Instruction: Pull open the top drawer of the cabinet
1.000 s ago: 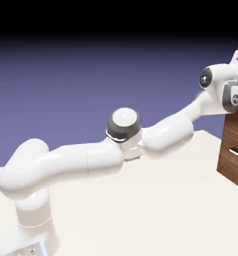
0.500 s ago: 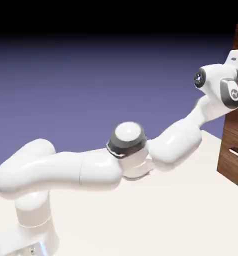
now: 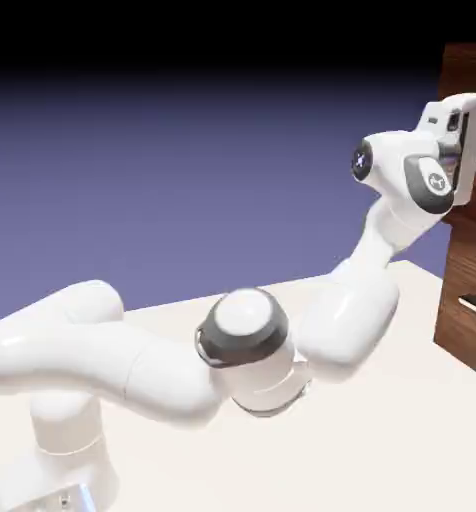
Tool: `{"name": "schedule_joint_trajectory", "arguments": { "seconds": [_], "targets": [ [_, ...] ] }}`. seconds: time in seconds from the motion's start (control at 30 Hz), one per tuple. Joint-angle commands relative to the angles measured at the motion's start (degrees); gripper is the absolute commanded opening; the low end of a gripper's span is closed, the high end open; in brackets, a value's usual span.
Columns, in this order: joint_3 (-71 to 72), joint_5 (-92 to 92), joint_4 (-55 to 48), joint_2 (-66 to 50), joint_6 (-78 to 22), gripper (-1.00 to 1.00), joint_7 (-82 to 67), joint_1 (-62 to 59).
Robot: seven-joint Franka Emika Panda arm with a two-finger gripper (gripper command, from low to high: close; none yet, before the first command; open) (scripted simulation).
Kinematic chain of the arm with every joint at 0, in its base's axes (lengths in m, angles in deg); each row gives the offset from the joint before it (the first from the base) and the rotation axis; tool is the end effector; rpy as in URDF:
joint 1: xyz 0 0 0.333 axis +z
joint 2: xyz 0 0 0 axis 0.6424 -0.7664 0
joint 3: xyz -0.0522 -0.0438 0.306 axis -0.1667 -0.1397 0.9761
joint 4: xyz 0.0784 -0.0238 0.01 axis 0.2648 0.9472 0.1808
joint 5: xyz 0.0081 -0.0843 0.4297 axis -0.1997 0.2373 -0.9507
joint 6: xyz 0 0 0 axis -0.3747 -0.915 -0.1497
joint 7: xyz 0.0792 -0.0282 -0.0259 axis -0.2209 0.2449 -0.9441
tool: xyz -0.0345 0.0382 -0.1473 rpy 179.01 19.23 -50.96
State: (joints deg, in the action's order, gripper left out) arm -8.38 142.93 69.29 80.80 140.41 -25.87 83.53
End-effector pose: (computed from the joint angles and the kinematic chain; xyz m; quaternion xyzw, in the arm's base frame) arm 0.7639 -0.0100 0.5880 0.6538 0.2711 0.6530 0.2697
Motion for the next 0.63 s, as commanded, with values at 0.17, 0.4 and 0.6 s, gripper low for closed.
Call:
{"name": "schedule_joint_trajectory", "arguments": {
  "seconds": [0.17,0.4,0.6],
  "targets": [
    [0.5,0.0,12.5,1.6,-4.6,-1.0,2.6,-7.7],
    [1.7,-1.5,27.0,3.5,-9.7,-1.0,5.0,-17.1],
    [2.9,-3.3,35.0,4.7,-12.2,1.0,5.9,-22.7]
  ]
}}
